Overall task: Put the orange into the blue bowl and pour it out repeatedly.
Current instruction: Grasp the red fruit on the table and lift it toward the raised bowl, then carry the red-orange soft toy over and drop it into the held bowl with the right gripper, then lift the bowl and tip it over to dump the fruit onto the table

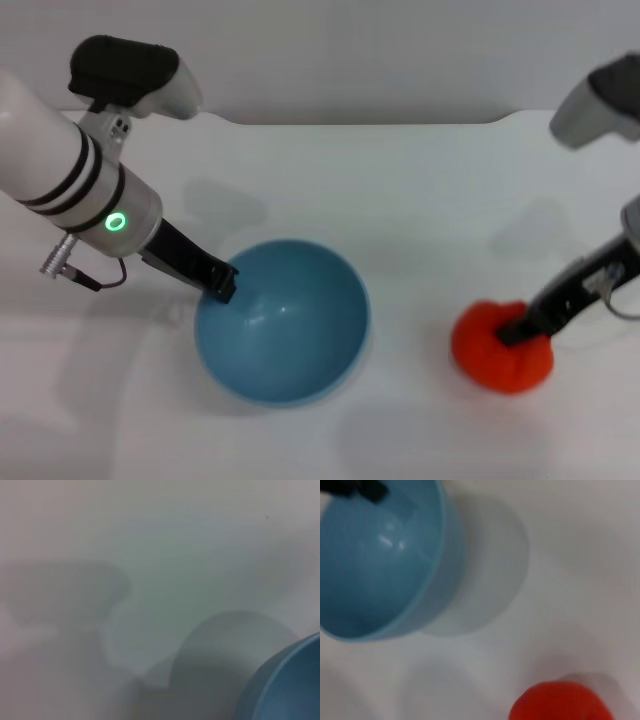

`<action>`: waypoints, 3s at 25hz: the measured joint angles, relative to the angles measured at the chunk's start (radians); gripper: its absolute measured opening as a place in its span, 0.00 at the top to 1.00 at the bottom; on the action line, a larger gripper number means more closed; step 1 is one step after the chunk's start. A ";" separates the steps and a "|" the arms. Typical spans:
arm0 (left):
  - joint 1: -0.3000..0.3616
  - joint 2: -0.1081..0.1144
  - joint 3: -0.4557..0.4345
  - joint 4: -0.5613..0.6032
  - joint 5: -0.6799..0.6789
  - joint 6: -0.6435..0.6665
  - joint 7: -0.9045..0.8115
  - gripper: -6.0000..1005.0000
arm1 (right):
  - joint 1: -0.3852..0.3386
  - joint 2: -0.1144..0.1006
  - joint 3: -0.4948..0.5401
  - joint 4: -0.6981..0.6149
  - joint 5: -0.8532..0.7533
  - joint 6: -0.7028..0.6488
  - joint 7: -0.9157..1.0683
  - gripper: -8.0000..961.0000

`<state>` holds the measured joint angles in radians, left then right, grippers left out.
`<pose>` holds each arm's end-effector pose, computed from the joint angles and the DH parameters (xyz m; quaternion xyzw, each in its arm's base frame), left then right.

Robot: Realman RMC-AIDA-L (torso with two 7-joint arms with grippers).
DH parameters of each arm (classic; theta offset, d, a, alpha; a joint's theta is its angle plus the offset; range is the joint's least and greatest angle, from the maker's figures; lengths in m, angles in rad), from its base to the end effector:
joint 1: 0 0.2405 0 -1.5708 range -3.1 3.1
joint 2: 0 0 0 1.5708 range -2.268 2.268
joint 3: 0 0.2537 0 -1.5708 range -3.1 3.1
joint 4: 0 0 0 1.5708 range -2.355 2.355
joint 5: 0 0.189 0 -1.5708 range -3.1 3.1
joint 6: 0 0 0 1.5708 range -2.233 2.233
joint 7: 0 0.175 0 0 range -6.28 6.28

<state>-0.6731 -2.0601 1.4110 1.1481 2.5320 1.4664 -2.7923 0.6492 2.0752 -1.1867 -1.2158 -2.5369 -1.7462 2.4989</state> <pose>-0.2049 0.3483 -0.0484 -0.8655 -0.4480 0.1545 0.1625 0.2095 0.3207 -0.0199 -0.8999 0.3990 -0.1591 0.0749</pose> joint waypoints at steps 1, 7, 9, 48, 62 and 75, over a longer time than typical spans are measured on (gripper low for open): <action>-0.003 0.000 0.011 0.000 0.000 0.004 -0.001 1.00 | -0.004 0.001 0.006 -0.040 0.017 -0.017 0.000 0.80; -0.035 -0.004 0.062 -0.012 -0.001 0.010 -0.008 1.00 | 0.021 -0.004 0.067 -0.239 0.240 -0.088 -0.036 0.85; -0.044 -0.007 0.068 -0.013 -0.006 0.008 -0.012 1.00 | 0.029 -0.004 0.063 -0.275 0.298 -0.088 -0.065 0.86; -0.097 0.000 0.109 0.023 -0.049 -0.069 0.003 1.00 | 0.030 -0.001 -0.042 -0.262 0.229 0.032 0.038 0.48; 0.409 0.000 0.370 0.499 -0.028 -0.752 0.333 1.00 | -0.151 0.001 0.364 -0.177 0.052 -0.070 0.088 0.48; 0.571 -0.012 0.812 0.257 0.325 -1.680 0.478 1.00 | -0.220 -0.005 0.536 -0.059 -0.023 -0.069 -0.002 0.49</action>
<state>-0.1019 -2.0723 2.2229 1.4050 2.8572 -0.2132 -2.3146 0.4291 2.0701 -0.6510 -1.2751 -2.5602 -1.8150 2.4969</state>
